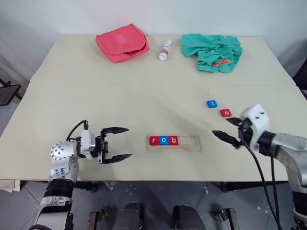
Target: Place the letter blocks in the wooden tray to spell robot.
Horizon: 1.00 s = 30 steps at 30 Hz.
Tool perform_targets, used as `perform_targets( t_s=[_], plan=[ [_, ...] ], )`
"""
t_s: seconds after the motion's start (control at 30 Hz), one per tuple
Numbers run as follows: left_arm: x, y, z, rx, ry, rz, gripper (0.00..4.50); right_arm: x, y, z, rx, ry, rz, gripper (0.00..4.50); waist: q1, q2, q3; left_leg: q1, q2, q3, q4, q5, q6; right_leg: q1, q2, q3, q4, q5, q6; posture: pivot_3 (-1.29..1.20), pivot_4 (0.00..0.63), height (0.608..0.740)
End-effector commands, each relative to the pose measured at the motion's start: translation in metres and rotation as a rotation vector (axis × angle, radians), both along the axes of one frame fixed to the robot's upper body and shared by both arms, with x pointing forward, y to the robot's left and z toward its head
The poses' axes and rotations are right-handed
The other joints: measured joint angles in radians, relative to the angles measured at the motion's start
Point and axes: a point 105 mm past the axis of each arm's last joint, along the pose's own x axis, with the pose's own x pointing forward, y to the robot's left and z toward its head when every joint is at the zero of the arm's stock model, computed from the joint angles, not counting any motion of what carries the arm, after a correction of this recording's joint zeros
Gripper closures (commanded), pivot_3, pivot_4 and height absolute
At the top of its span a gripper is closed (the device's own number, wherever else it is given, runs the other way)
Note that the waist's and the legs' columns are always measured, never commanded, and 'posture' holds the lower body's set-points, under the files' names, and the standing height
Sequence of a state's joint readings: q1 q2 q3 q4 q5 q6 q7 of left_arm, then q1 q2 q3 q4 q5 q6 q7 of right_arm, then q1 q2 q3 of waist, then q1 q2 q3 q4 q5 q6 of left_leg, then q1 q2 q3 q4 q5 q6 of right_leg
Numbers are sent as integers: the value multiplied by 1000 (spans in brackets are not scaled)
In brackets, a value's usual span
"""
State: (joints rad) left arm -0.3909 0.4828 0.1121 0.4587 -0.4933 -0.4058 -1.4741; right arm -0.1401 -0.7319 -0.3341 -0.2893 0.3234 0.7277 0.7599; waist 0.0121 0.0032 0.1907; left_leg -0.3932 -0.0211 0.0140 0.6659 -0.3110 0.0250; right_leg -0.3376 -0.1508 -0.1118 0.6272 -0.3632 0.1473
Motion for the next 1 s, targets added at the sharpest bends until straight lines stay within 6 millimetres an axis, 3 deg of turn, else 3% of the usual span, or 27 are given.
perform_targets(
  t_s=[0.03, 0.3, 1.0],
  plan=[
    [3, 2, 4, 4, -25, -8, 0, -6, -16, 10, 29, -50, -96, 29, 0, 0, 0, 0, 0, 1, 0, 0, 0, 0, 0, 0, 0, 0, 0, 0, 150, 740],
    [5, -2, 6, 5, -30, -29, 0, 4, -28, 7, 124, -87, -215, 29, -7, 0, 0, 2, 1, 2, 0, 0, 0, 0, 0, 1, 0, 0, 0, 0, 150, 740],
    [-2, 3, 7, 11, -38, -14, 0, 13, -24, 13, 121, -112, -180, 29, -11, 0, 0, 1, 1, 1, -1, 0, 0, 0, 0, 2, 0, 0, 0, 0, 150, 740]
  ],
)
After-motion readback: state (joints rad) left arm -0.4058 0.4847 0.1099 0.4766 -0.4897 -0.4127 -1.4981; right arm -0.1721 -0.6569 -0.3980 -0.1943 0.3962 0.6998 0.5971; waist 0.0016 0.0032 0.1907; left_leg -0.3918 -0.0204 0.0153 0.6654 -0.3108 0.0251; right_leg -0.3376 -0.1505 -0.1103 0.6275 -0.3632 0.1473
